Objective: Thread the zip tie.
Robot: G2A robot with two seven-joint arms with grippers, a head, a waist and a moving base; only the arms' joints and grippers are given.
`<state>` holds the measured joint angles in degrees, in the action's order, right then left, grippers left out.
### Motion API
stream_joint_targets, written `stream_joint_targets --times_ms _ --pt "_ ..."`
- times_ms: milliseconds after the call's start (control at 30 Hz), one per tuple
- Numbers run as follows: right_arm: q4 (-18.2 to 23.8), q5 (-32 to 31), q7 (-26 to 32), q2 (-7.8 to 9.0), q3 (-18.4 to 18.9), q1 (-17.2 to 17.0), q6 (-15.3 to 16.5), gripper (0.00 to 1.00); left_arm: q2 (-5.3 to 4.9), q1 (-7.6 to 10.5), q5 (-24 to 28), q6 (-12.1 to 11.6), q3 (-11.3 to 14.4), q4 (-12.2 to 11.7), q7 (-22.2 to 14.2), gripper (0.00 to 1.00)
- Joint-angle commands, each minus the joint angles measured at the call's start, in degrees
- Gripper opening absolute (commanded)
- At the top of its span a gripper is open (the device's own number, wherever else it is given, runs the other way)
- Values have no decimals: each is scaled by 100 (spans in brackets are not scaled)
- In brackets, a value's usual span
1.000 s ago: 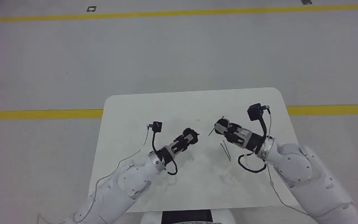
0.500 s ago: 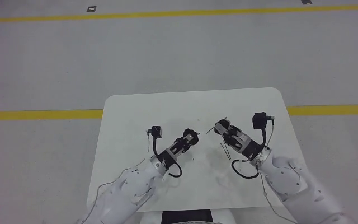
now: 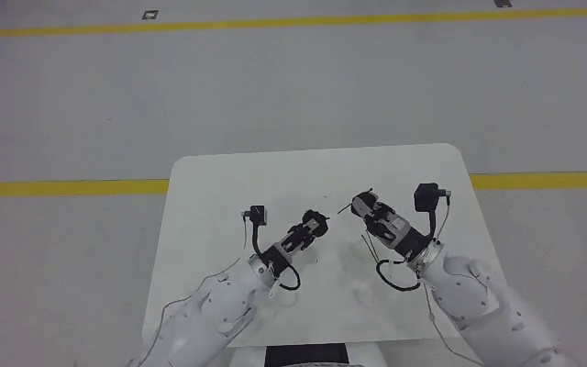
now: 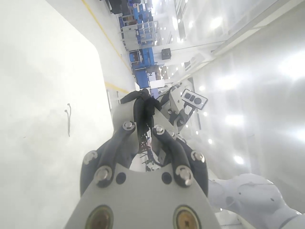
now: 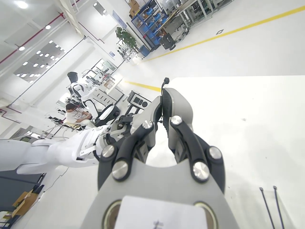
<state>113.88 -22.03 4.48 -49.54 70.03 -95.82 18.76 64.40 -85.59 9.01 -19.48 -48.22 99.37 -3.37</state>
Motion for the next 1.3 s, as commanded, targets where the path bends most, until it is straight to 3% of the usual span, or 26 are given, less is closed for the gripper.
stream_joint_targets --times_ms 0,500,1267 --pt "-22 -63 -24 -23 -36 14 -13 0 0 0 0 0 0 0 0 0" --pt "-184 -375 69 -177 -271 198 24 0 0 0 0 0 0 0 0 0" --pt "-157 -566 101 -327 -167 155 72 0 0 0 0 0 0 0 0 0"
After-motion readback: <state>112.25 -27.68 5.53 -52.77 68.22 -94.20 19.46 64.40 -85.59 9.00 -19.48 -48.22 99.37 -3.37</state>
